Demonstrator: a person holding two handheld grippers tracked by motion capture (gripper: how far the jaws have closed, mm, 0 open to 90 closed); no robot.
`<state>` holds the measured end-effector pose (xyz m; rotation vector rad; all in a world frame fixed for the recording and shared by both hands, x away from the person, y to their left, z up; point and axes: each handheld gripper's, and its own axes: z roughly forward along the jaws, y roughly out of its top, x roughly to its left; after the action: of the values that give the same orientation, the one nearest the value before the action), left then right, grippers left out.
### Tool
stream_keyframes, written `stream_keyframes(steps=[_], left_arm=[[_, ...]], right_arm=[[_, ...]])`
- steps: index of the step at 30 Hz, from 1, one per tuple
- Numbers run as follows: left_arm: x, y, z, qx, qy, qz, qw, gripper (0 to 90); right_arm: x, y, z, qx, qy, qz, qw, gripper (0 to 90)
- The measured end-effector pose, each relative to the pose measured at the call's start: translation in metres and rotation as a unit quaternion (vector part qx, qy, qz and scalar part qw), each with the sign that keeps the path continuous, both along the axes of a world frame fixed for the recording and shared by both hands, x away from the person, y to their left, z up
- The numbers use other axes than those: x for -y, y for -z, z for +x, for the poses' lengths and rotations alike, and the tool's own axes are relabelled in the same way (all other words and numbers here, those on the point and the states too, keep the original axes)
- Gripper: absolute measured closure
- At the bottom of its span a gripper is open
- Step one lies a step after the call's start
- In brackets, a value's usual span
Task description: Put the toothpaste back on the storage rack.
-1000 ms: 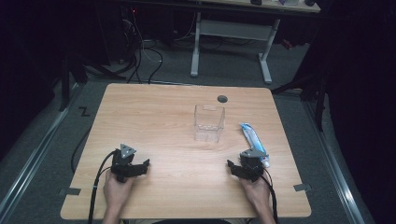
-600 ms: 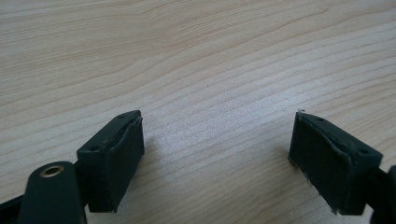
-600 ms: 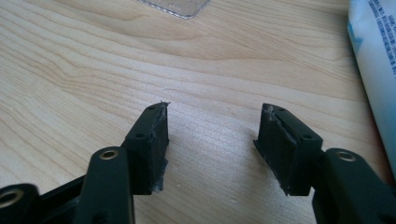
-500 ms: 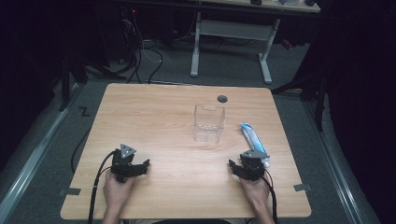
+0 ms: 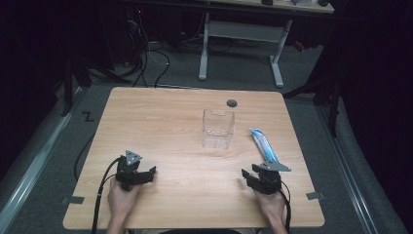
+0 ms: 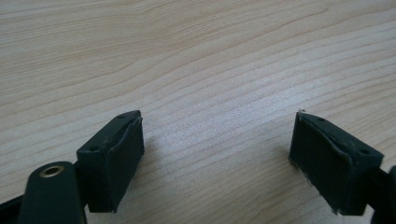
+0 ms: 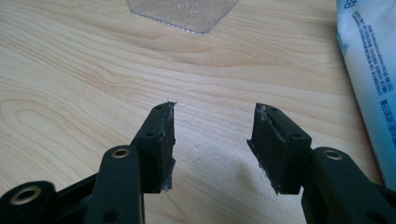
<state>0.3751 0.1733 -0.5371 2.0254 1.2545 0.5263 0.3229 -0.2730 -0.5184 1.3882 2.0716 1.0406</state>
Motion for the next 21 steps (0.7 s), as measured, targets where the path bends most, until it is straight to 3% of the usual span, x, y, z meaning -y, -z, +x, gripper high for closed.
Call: stream_keyframes(steps=[5, 21], left_arm=[[0.000, 0.000, 0.000, 0.000, 0.000, 0.000, 1.0000, 18.2], [0.000, 0.000, 0.000, 0.000, 0.000, 0.000, 1.0000, 18.2]], right_arm=[[0.005, -0.002, -0.006, 0.004, 0.000, 0.014, 0.9999, 49.3], [0.025, -0.005, -0.020, 0.007, 0.023, 0.022, 0.9995, 49.9]])
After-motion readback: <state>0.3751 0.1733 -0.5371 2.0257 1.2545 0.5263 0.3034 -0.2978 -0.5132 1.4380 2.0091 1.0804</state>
